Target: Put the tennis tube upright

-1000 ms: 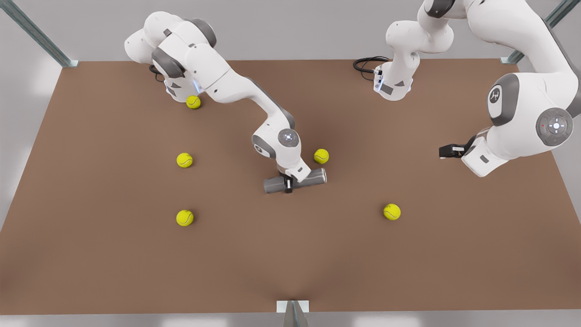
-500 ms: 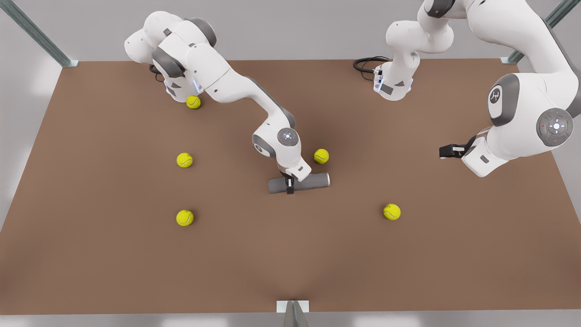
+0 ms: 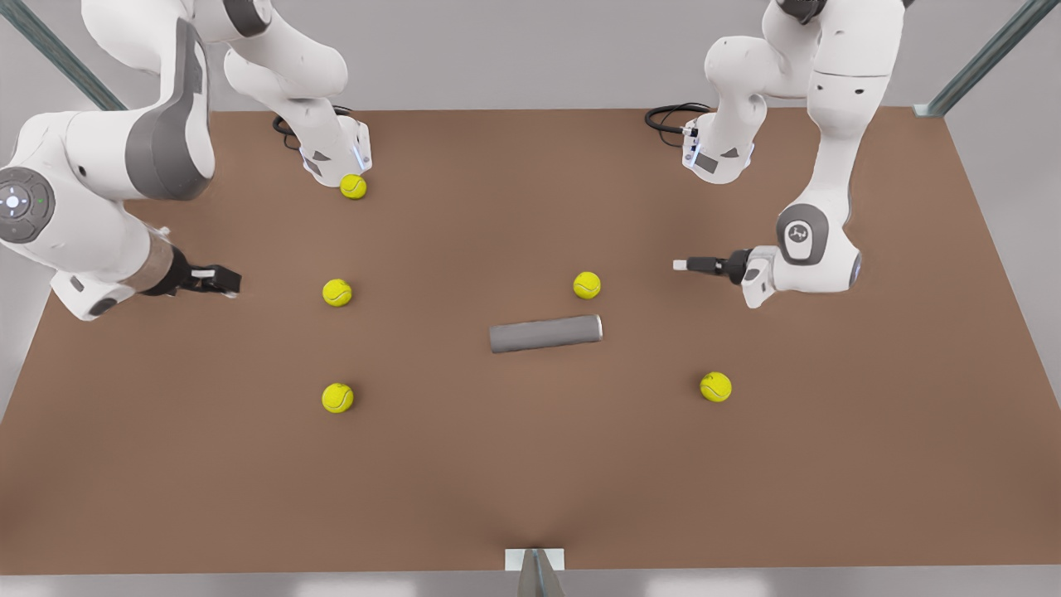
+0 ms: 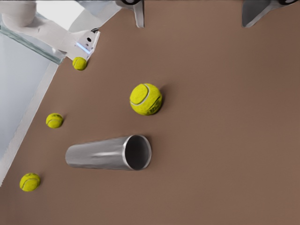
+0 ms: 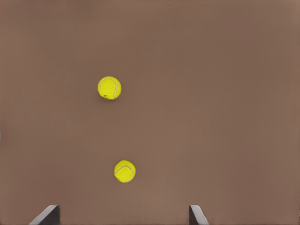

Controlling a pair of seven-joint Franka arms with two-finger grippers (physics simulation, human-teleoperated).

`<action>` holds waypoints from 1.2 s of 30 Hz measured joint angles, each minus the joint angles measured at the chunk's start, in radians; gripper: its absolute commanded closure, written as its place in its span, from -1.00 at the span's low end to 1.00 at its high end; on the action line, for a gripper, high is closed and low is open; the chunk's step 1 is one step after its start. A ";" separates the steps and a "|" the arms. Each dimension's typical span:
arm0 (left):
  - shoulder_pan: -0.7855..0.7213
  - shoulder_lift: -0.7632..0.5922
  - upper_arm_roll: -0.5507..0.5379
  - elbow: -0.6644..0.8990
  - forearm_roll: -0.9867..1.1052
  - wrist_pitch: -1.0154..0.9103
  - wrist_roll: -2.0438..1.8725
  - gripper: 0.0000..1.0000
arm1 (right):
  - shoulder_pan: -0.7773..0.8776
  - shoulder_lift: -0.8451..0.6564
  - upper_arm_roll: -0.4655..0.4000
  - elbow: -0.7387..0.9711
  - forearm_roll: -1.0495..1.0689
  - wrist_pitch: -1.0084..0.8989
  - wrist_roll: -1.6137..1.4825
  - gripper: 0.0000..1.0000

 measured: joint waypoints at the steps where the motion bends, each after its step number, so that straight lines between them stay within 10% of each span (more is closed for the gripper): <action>1: 0.012 0.036 -0.021 0.000 -0.062 0.016 0.105 -1.00 | -0.021 0.000 -0.004 0.004 -0.004 0.003 -0.001 -1.00; 12: -0.005 0.256 -0.210 0.082 -0.698 0.192 0.282 -1.00 | -0.037 0.002 0.010 0.023 0.016 0.058 -0.003 -1.00; 36: -0.021 0.469 -0.338 0.318 -0.778 0.193 0.327 -1.00 | -0.022 0.002 0.018 0.021 0.026 0.061 -0.007 -1.00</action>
